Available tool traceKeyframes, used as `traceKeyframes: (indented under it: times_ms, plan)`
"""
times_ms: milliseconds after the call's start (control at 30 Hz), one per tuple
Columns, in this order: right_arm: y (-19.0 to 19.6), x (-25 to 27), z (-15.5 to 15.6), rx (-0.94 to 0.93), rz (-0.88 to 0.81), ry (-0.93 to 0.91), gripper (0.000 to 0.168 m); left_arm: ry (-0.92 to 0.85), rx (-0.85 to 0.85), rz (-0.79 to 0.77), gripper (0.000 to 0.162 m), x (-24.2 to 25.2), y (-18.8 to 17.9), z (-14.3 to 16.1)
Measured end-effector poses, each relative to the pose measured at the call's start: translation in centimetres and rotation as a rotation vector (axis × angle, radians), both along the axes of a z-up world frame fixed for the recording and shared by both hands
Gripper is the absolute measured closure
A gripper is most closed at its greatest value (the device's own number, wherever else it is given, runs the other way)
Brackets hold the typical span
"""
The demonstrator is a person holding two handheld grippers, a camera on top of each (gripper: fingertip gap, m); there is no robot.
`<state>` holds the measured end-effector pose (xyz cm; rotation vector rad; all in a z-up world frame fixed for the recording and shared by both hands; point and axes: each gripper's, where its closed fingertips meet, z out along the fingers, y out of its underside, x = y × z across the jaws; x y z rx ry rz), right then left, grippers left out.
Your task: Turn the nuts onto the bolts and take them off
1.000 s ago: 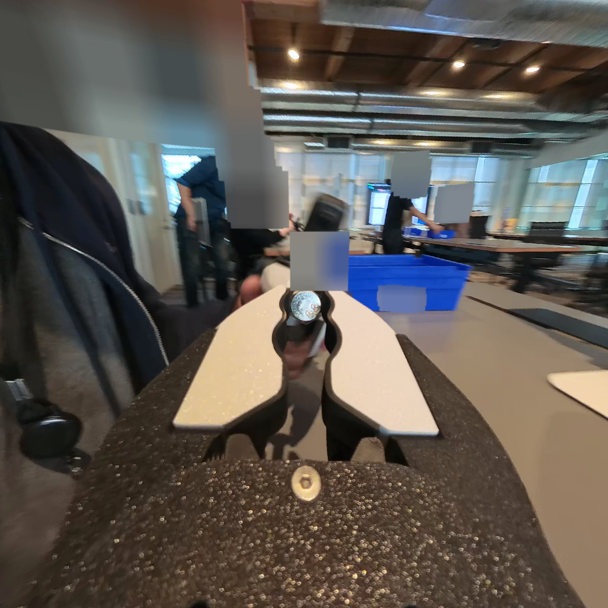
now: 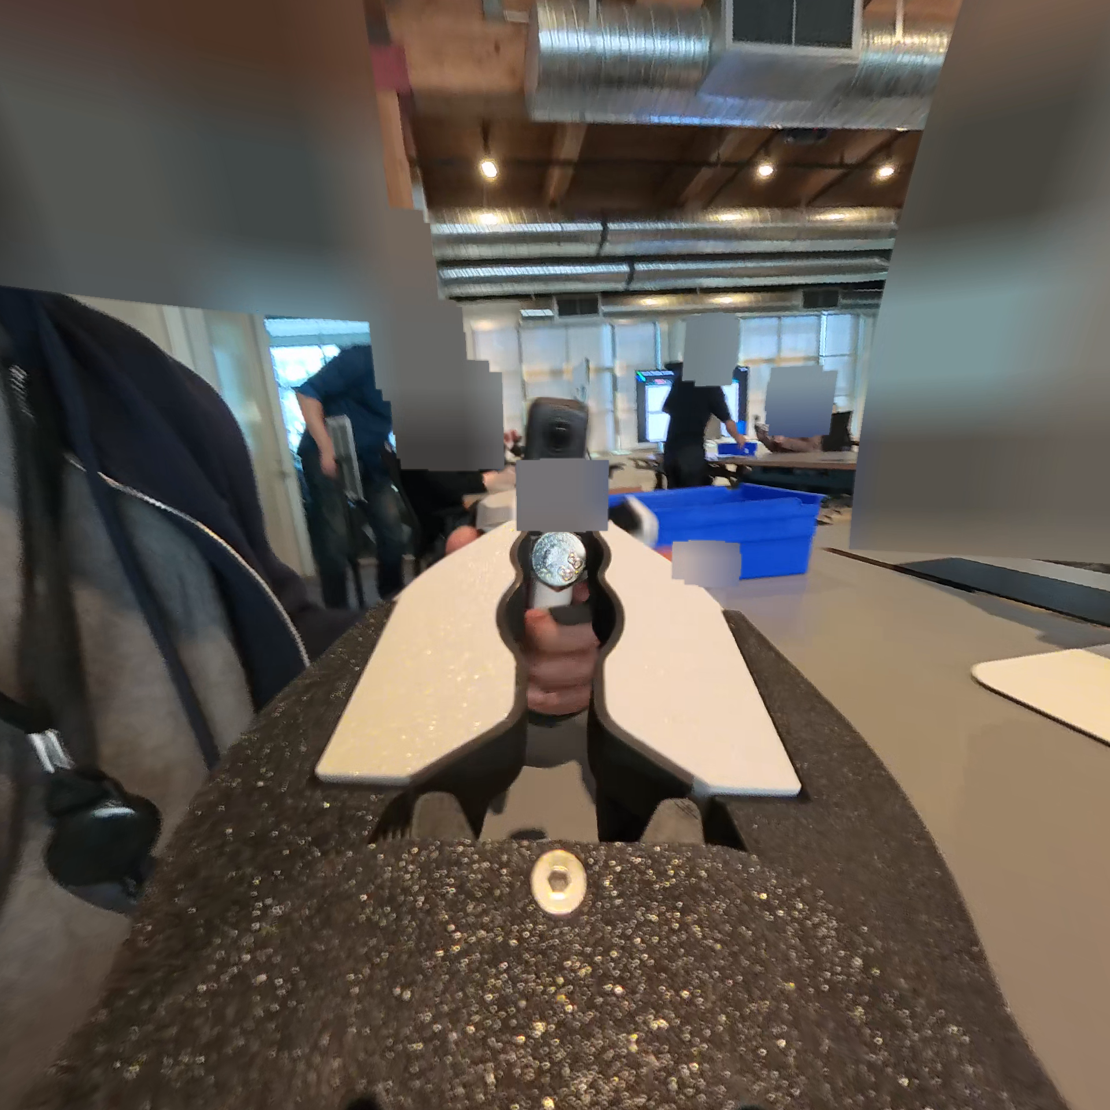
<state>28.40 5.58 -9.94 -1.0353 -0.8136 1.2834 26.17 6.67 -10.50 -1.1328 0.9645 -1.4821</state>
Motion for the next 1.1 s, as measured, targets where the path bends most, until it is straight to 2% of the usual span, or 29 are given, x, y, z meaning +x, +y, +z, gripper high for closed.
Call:
traceKeyframes:
  times_ms: [167,333,600,767,867,933,1100]
  plan:
    - [-0.2,-0.1,0.2,-0.02,0.038,0.026,0.151,-0.005,0.386,0.145,0.127,0.1,-1.8,1.1]
    - [-0.8,-0.6,0.2,-0.029,0.075,0.026,0.152,0.091,0.6,0.211,0.128,1.2,-2.5,-0.1]
    - [-1.4,-1.3,0.1,-0.023,0.116,0.01,0.151,0.114,0.698,0.266,0.133,0.9,-2.6,-0.5]
    - [-1.5,-1.7,-0.1,-0.019,0.126,-0.009,0.151,0.146,0.696,0.273,0.143,0.7,-2.6,-1.0]
    - [-1.6,-1.9,-0.2,-0.008,0.121,-0.025,0.151,0.175,0.562,0.215,0.144,0.6,-2.7,-1.2]
    - [-1.5,-1.9,-0.3,0.003,0.107,-0.036,0.151,0.2,0.38,0.131,0.144,0.5,-2.7,-1.2]
    - [-1.4,-2.3,-0.6,0.048,0.053,-0.092,0.151,0.179,-0.37,-0.217,0.144,0.1,-2.7,-1.6]
